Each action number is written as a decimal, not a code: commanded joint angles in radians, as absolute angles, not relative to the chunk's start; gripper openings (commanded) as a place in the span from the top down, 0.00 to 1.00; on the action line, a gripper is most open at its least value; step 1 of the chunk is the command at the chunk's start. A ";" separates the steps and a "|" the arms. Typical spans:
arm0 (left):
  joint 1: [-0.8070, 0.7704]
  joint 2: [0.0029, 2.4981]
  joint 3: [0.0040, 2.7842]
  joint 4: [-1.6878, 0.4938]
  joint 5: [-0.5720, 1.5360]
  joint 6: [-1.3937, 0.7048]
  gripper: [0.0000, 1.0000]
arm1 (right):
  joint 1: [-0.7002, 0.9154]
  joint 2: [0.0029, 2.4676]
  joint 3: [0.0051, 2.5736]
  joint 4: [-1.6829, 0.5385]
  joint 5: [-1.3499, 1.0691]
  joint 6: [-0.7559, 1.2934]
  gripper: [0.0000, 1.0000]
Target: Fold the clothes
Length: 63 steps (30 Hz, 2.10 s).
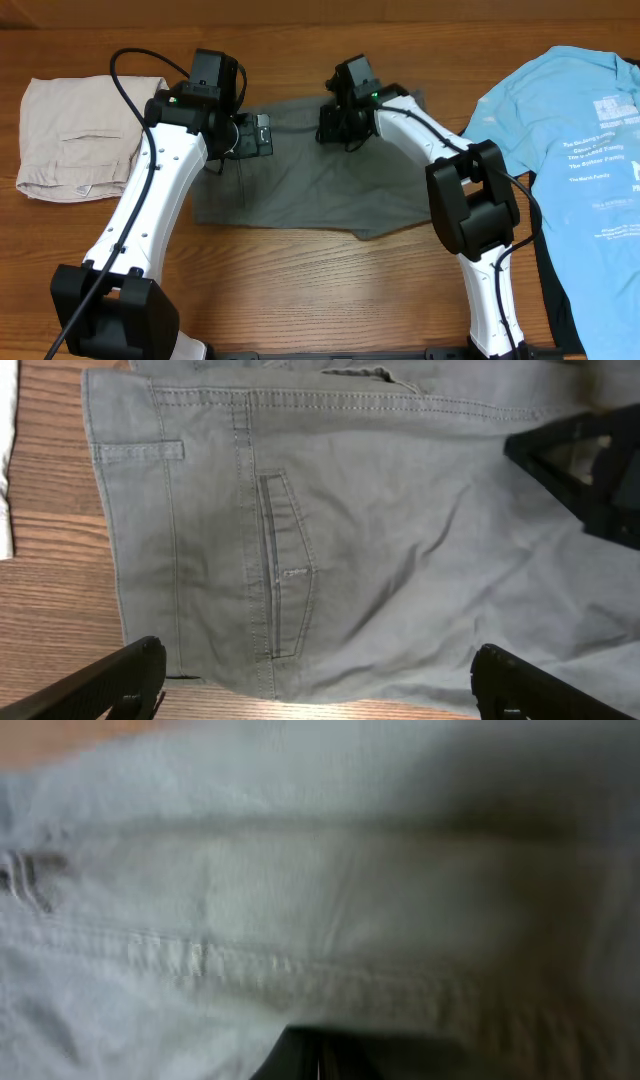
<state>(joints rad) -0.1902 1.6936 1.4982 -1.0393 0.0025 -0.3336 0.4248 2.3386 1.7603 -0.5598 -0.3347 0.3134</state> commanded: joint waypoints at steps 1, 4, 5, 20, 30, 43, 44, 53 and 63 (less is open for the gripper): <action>-0.189 1.700 1.501 -1.035 -0.011 -0.329 0.00 | 0.418 2.308 1.718 -0.461 -0.323 0.311 0.96; -0.189 1.700 1.501 -1.035 -0.011 -0.329 0.00 | 0.418 2.311 1.702 -0.396 -0.308 0.311 0.96; -0.189 1.700 1.501 -1.035 -0.011 -0.329 0.00 | 0.418 2.314 1.702 -0.377 -0.307 0.311 0.96; -0.189 1.700 1.501 -1.035 -0.011 -0.329 0.00 | 0.421 2.396 1.702 -0.328 -0.210 0.314 0.96; -0.189 1.700 1.501 -1.035 -0.011 -0.329 0.00 | 0.373 2.315 1.899 -0.549 -0.247 0.284 0.82; -0.189 1.700 1.501 -1.035 -0.011 -0.329 0.00 | 0.254 2.301 1.898 -0.860 -0.190 0.284 0.96; -0.189 1.700 1.501 -1.035 -0.011 -0.329 0.00 | 0.253 2.301 1.885 -0.851 -0.184 0.284 0.96; -0.189 1.700 1.501 -1.035 -0.011 -0.329 0.00 | 0.253 2.302 1.748 -0.629 -0.120 0.284 0.90; -0.189 1.700 1.501 -1.035 -0.011 -0.329 0.00 | 0.253 2.280 1.783 -0.593 -0.134 0.279 0.96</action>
<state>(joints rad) -0.1902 1.6936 1.4982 -1.0393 0.0025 -0.3336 0.2493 2.3234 1.7500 -0.5846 -0.1417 0.2867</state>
